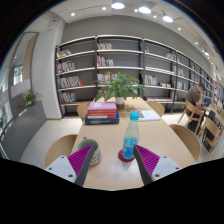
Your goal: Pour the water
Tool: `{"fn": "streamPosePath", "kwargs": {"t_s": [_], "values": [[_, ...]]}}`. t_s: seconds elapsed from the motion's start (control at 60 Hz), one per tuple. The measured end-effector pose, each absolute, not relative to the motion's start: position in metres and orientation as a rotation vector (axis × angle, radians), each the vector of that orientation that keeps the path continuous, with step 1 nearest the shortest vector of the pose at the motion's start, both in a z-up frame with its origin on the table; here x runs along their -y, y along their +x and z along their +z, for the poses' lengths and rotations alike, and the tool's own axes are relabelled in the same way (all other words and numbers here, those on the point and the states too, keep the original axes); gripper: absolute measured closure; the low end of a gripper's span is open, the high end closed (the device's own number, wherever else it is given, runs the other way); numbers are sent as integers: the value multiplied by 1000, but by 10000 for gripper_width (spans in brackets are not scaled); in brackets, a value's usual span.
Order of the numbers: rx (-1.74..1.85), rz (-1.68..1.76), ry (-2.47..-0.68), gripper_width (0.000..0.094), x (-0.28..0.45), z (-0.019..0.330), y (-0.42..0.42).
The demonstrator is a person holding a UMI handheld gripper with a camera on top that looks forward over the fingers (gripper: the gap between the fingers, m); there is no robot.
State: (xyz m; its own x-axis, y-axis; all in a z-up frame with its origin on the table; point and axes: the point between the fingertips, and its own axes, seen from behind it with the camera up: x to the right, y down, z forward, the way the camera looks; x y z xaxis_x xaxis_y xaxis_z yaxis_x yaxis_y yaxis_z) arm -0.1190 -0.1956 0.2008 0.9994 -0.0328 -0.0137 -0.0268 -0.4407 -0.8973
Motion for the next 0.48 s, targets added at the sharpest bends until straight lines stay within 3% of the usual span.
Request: {"fn": "streamPosePath", "kwargs": {"t_s": [0.2,0.483], "values": [[-48,-38,-1999,122,200,245,-124],[-76,-62,-2041,119,222,247,-134]]}}
